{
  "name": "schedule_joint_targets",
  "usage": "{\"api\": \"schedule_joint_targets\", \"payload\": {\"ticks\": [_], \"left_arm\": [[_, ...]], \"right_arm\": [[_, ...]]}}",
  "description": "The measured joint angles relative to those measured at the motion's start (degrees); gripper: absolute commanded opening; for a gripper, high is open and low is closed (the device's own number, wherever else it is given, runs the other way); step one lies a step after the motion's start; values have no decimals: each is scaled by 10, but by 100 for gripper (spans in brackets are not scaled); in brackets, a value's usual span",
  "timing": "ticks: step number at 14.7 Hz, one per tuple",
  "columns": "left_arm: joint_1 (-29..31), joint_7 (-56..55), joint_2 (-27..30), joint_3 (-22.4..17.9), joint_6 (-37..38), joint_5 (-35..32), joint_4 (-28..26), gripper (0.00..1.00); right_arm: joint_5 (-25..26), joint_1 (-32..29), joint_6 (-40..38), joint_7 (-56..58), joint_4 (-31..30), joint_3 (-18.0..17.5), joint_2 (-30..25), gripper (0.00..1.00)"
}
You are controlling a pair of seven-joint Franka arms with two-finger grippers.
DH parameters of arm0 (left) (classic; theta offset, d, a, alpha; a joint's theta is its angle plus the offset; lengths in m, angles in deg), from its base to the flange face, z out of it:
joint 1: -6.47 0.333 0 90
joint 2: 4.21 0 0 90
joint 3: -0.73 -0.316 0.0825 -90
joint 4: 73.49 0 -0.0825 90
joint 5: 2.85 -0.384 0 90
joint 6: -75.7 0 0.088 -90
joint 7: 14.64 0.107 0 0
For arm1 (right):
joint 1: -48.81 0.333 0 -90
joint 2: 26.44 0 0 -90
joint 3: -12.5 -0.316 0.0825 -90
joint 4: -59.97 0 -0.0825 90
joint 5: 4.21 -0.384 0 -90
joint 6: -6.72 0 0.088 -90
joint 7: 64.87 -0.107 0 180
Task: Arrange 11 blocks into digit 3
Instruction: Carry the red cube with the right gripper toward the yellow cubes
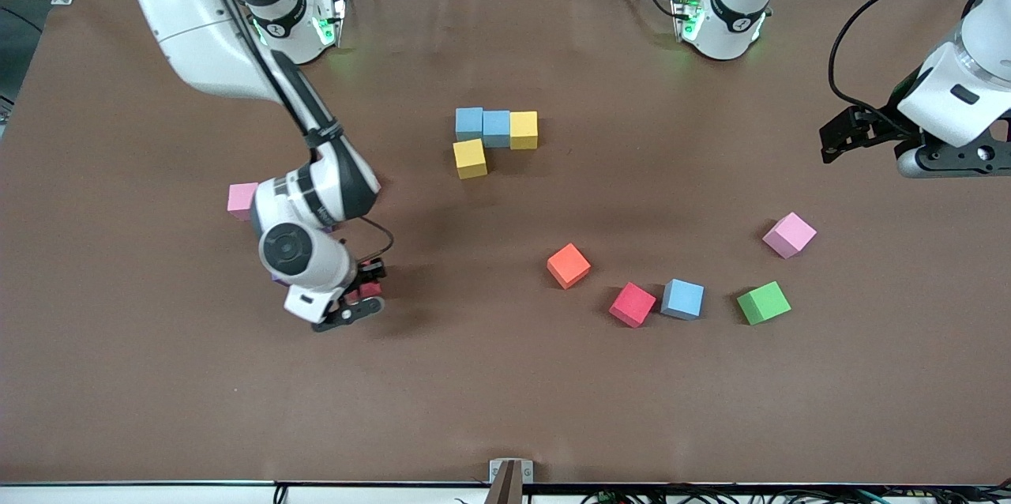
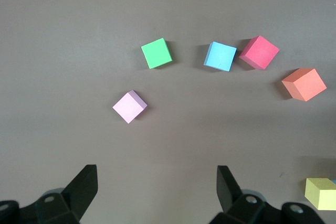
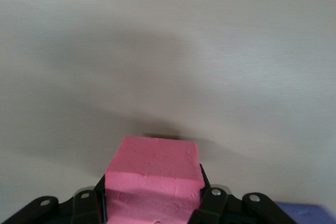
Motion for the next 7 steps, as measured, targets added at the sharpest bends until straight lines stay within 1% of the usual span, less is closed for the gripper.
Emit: {"api": "schedule_joint_targets", "payload": {"ticks": [5, 7], "left_arm": [[0, 0, 0, 0, 0, 0, 0, 100], [0, 0, 0, 0, 0, 0, 0, 100]], "right_arm": [[0, 102, -1, -137, 0, -2, -3, 39], [0, 134, -1, -163, -4, -2, -3, 39]]}}
